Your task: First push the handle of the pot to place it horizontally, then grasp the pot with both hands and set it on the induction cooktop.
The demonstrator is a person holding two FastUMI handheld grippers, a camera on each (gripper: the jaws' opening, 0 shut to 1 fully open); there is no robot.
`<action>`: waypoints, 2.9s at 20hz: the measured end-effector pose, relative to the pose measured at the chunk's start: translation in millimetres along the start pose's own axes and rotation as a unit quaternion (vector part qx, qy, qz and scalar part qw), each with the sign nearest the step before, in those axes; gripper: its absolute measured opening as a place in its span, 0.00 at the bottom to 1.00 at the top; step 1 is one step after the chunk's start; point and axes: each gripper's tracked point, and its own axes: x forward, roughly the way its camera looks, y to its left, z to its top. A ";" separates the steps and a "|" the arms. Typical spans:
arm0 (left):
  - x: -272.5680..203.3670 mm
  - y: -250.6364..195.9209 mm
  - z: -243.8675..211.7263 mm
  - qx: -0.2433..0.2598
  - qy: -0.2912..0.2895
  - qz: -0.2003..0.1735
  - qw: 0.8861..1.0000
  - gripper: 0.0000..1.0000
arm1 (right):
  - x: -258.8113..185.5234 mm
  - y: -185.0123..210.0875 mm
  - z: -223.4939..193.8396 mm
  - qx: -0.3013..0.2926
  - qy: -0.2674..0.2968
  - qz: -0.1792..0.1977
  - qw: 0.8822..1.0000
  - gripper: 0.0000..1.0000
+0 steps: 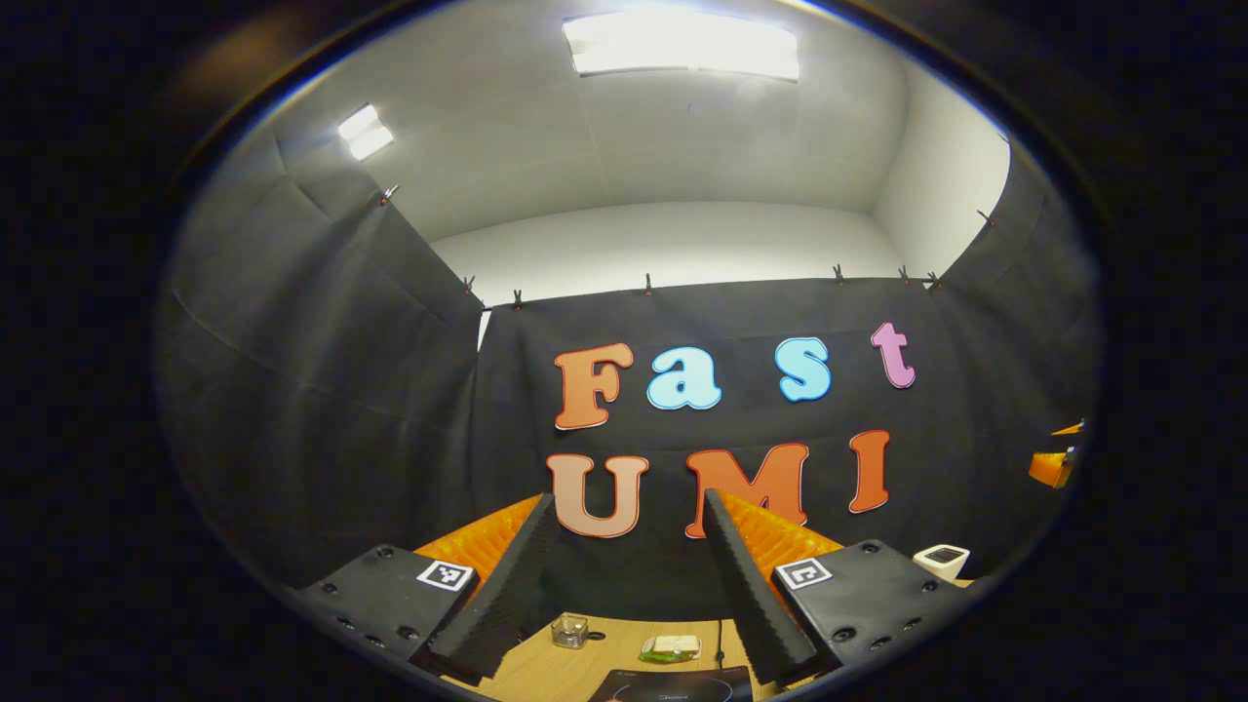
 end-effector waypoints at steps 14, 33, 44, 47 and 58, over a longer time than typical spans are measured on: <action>9.0 0.1 -39.9 0.025 0.034 0.014 0.999 0.97 | -25.0 74.9 -187.5 0.036 0.281 0.139 0.949 0.58; 23.8 4.0 -73.2 0.054 0.069 0.027 0.996 0.97 | -104.3 165.1 -390.5 0.091 0.586 0.223 0.774 0.00; 33.0 7.3 -112.8 0.074 0.099 0.029 0.992 0.99 | -119.0 182.4 -437.7 0.100 0.629 0.216 0.740 0.00; 33.7 12.2 -128.6 0.074 0.122 0.031 0.989 0.95 | -124.7 186.6 -442.9 0.109 0.636 0.219 0.732 0.00; 24.4 -4.0 -115.9 0.077 0.092 0.024 0.993 0.93 | -113.6 148.1 -448.2 0.148 0.630 0.175 0.742 0.00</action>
